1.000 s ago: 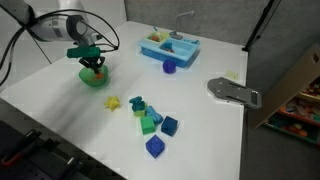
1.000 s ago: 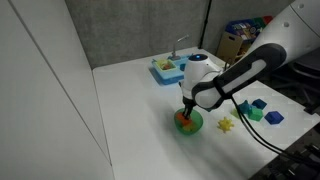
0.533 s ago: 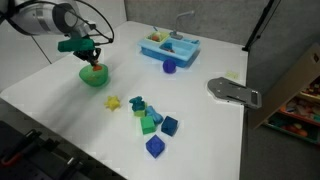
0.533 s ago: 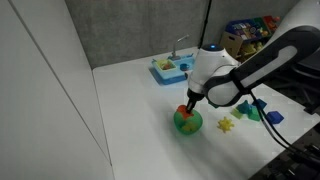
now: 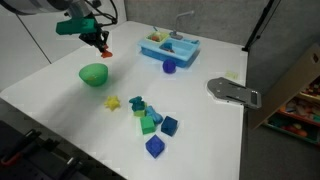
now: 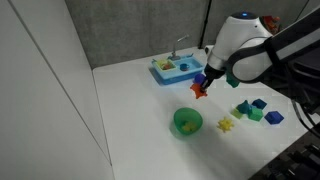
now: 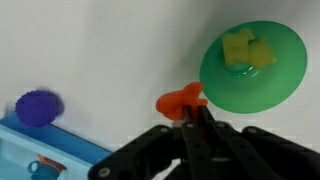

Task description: Put the dark blue toy on the yellow block, remove the orange toy from the bowl and put it on the table

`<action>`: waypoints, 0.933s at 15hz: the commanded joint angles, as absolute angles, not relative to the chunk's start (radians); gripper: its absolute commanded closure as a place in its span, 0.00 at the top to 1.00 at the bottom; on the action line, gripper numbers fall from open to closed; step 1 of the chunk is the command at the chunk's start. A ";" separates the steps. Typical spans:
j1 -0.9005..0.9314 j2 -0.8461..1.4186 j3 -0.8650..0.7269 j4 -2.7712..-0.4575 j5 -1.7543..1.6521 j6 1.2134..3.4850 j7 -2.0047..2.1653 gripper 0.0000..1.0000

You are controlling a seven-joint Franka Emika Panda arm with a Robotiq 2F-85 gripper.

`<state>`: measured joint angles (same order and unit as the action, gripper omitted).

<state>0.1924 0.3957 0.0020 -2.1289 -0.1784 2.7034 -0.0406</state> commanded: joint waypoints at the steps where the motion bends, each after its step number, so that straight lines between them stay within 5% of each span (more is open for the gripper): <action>1: 0.173 0.328 -0.057 -2.183 -0.236 2.699 0.034 0.04; 4: 0.151 0.316 -0.089 -2.203 -0.251 2.692 0.061 0.06; 5: 0.148 0.310 -0.096 -2.211 -0.257 2.688 0.071 0.35; 7: 0.144 0.287 -0.099 -2.228 -0.256 2.674 0.082 0.42; 14: 0.141 0.108 -0.050 -2.261 -0.218 2.396 0.164 0.97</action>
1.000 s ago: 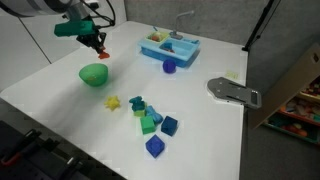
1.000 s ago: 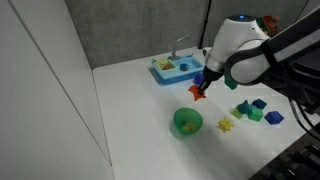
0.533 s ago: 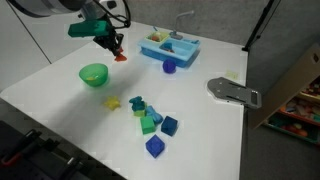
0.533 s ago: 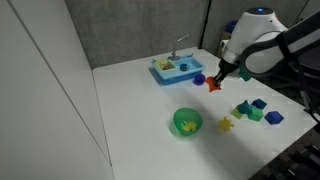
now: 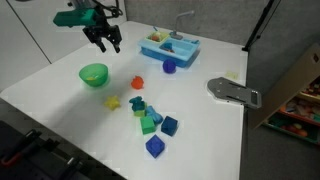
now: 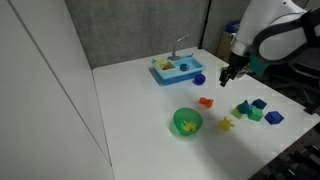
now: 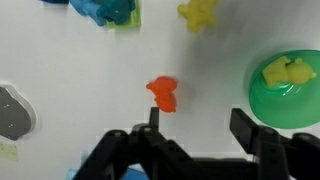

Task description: Put the dark blue toy on the yellow block, remove the orange toy from the bowl and put it on the table

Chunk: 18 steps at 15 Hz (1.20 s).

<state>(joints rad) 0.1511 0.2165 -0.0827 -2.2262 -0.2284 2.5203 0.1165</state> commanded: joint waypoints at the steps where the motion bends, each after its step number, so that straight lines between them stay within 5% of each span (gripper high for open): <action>1: 0.138 0.082 -0.040 -2.259 -0.217 2.339 0.181 1.00; 9: 0.117 -0.080 0.034 -2.222 -0.066 1.971 0.177 1.00; 18: 0.109 -0.139 0.060 -2.224 0.039 1.925 0.166 1.00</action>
